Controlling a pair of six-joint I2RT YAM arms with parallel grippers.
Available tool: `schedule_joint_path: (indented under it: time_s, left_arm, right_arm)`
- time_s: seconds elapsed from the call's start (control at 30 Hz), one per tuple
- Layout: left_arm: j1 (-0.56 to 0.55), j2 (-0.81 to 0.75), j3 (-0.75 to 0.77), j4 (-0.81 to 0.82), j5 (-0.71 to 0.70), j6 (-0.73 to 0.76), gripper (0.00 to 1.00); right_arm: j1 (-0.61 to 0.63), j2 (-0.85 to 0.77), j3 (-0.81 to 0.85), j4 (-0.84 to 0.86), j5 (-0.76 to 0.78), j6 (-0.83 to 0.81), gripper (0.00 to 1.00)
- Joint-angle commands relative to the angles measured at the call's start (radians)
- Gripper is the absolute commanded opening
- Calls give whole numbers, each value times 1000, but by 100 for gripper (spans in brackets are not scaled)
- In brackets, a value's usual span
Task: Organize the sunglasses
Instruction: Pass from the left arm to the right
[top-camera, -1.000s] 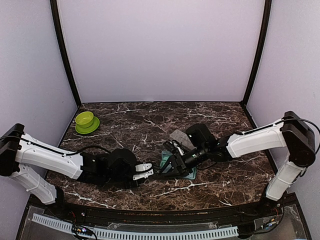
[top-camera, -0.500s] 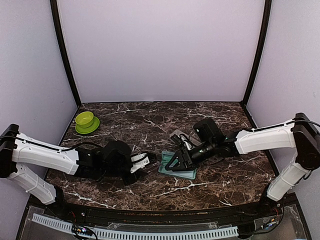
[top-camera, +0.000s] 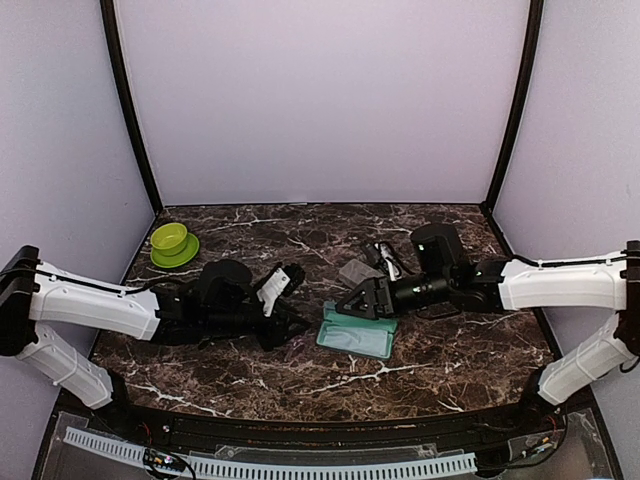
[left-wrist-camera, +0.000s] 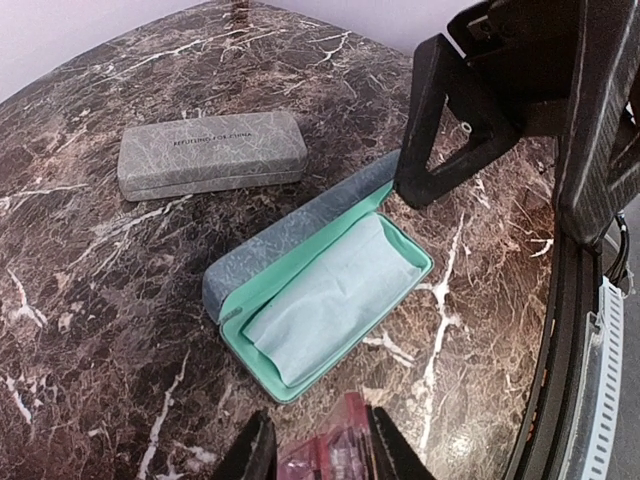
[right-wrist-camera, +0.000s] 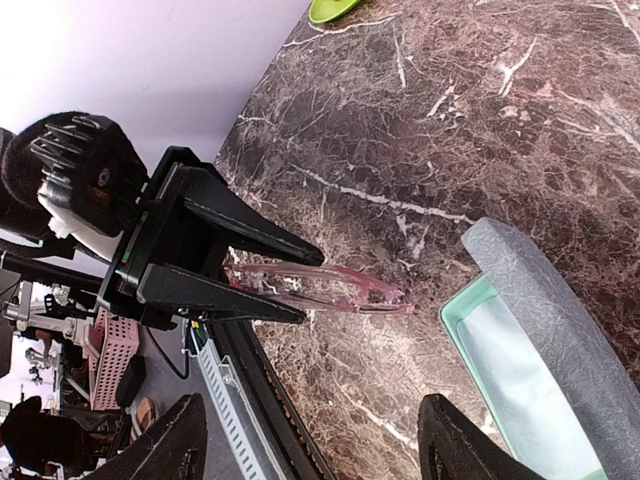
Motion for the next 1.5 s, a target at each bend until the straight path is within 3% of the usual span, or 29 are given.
schedule_joint_path:
  time_s: [0.0,0.27,0.5,0.87,1.1,1.33,1.47]
  left_arm:
    - [4,39,24,13,25,-69,32]
    - [10,17,49,-27,-37,-103,33]
    - [26,-17,39,-15,-47,-242,32]
    - [50,-108,-80,161,-83,-499,25]
    - [50,-63,-47,67,-76,-464,25]
    - [50,-75,-42,31,-99,-458,34]
    - [50,-77,-33,8,-110,-444,29]
  right_arm:
    - [4,-8,-44,36,51,9,73]
    - [20,31,-55,59,64,11,73]
    - [51,63,-39,54,97,-6,73]
    - [138,82,25,-36,257,-109,74]
    - [147,102,35,-52,285,-123,74]
    - [147,120,44,-63,285,-125,74]
    - [147,136,54,-70,279,-129,74]
